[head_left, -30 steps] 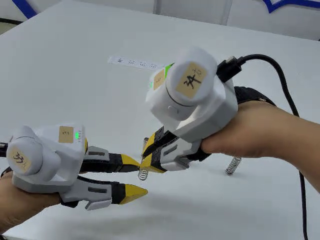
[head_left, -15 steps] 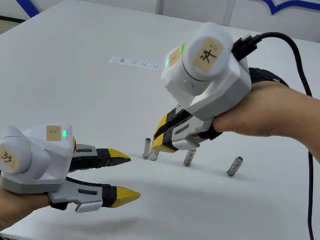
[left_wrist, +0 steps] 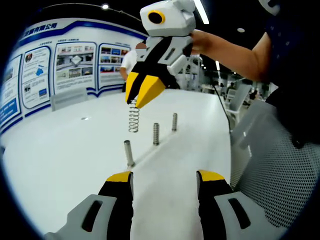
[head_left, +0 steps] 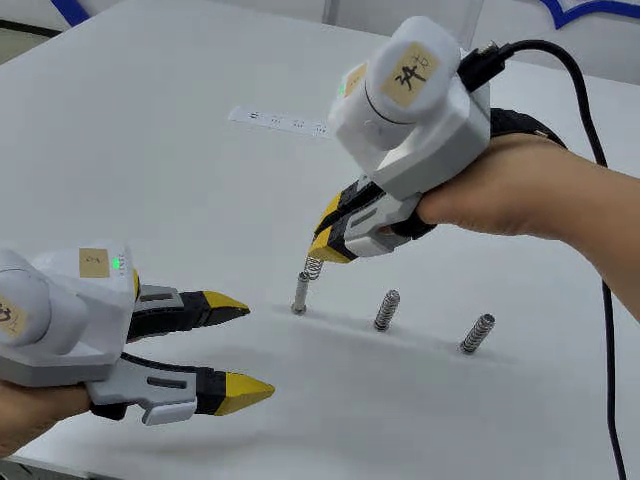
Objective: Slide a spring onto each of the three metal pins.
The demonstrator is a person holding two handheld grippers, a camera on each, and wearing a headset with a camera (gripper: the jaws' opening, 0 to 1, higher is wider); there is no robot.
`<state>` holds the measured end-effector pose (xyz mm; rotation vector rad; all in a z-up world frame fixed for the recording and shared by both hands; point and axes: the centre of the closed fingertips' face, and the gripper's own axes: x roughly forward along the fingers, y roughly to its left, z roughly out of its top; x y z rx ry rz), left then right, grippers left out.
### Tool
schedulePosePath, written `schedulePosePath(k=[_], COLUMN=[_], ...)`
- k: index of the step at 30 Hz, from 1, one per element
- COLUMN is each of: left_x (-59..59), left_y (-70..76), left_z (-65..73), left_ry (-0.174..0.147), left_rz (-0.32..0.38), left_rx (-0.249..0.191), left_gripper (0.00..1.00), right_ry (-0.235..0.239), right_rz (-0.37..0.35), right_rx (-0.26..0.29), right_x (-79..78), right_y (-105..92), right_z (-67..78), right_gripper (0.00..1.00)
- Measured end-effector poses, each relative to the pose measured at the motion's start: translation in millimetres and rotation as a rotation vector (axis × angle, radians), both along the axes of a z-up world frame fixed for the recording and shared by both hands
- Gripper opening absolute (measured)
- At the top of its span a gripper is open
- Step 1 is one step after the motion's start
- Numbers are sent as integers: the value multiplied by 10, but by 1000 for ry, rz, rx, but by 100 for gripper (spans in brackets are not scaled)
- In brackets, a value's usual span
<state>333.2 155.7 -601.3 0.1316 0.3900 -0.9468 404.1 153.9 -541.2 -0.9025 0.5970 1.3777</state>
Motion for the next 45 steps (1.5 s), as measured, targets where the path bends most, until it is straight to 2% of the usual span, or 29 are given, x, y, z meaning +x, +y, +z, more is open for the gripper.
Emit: schedulePosePath(k=[7,12,27,36,39,45], left_x=[3,-4,10,12,12,14], left_y=[29,45,60,73,71,73], left_z=[5,-8,-10,-15,-14,-25], left_ry=[2,6,11,14,14,17], left_rz=[13,17,21,23,22,22], left_rx=[-6,-5,-11,-13,-14,-13], left_gripper=[53,53,53,53,53,53], right_ry=[4,-2,13,29,36,51], right_rz=[0,-3,-6,-15,-15,-22], right_rx=[-8,-28,-51,-37,-65,-73], right_x=[84,127,168,214,202,199], right_y=[72,52,60,109,80,67], right_z=[-92,-146,-252,-278,-366,-475], right_gripper=[11,11,11,11,11,11])
